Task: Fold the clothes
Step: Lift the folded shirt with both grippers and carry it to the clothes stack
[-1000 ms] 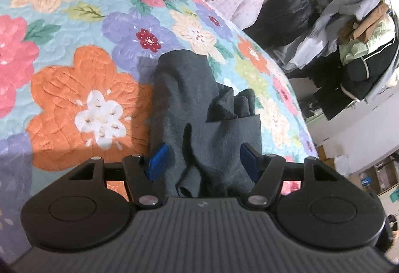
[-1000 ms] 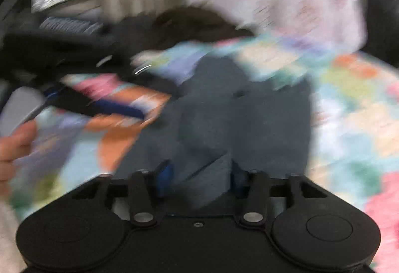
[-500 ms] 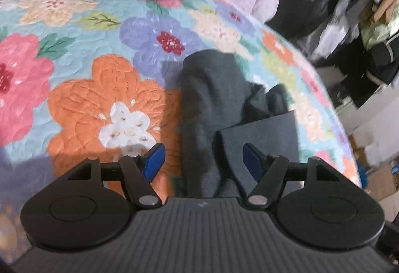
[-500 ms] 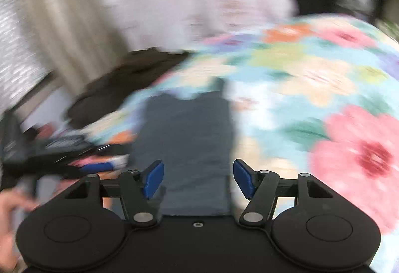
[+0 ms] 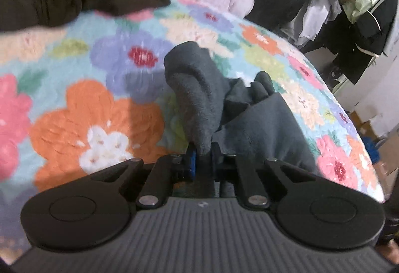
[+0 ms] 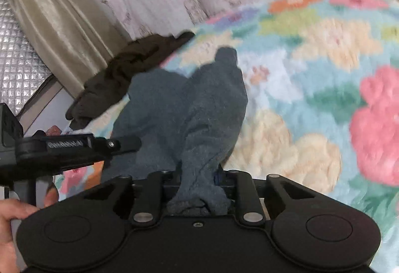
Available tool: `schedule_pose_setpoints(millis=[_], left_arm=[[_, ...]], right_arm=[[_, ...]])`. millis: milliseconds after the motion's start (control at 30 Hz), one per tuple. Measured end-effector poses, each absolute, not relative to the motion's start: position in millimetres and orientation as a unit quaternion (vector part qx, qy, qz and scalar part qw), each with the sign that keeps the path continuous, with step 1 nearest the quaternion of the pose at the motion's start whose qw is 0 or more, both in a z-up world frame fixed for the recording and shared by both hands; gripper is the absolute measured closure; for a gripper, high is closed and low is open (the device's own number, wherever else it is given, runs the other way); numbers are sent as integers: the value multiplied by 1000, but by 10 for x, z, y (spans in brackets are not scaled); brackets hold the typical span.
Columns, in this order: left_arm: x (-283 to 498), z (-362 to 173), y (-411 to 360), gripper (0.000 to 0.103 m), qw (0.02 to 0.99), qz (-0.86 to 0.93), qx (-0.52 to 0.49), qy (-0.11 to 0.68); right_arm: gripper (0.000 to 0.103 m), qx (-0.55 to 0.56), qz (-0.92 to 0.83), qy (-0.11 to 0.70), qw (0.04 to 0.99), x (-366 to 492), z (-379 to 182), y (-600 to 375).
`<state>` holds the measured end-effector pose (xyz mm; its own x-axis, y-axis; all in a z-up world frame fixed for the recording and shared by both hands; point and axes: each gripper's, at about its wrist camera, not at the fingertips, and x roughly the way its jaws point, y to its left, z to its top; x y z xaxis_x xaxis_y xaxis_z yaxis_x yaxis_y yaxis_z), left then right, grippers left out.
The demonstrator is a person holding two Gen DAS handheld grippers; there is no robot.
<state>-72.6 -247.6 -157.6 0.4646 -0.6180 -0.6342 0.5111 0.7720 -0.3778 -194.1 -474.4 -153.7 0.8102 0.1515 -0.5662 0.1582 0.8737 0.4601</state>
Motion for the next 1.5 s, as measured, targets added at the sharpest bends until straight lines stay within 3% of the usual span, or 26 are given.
schedule_pose_setpoints(millis=[167, 300, 500, 633, 833, 967, 1133, 1200, 1267, 1300, 1367, 1500], left_arm=[[-1164, -1025, -2092, 93, 902, -270, -44, 333], [-1538, -509, -1467, 93, 933, -215, -70, 279], [-1760, -3, -125, 93, 960, -96, -109, 241], [-1972, 174, 679, 93, 972, 38, -67, 222], [-1994, -7, 1551, 93, 968, 119, -102, 197], [-1869, -378, 1988, 93, 951, 141, -200, 192], [-1572, -1002, 2322, 90, 911, 150, -270, 272], [-1582, -1035, 2436, 75, 905, 160, -283, 275], [-1677, -922, 2512, 68, 911, 173, -280, 249], [-1736, -867, 2552, 65, 916, 178, -276, 232], [-1868, -739, 2631, 60, 927, 172, -270, 193], [-1773, -555, 2769, 60, 939, 96, -279, 179]], right_arm=[[81, 134, 11, 290, 948, -1893, -1033, -4288], [81, 106, 94, 258, 956, -1869, -742, -3826], [81, 87, 218, 239, 942, -1555, -367, -2890], [81, 47, 338, 230, 911, -1236, -244, -1994], [81, -7, 421, 230, 877, -667, -219, -877], [81, -39, 442, 239, 864, -392, -293, -363], [81, -16, 415, 292, 861, -19, -618, -221], [74, 8, 390, 306, 868, 43, -716, -294], [54, 36, 363, 310, 878, 48, -777, -400], [51, 35, 343, 304, 888, -8, -756, -429], [49, 16, 307, 278, 910, -138, -668, -425], [49, -37, 286, 207, 935, -442, -411, -339]])
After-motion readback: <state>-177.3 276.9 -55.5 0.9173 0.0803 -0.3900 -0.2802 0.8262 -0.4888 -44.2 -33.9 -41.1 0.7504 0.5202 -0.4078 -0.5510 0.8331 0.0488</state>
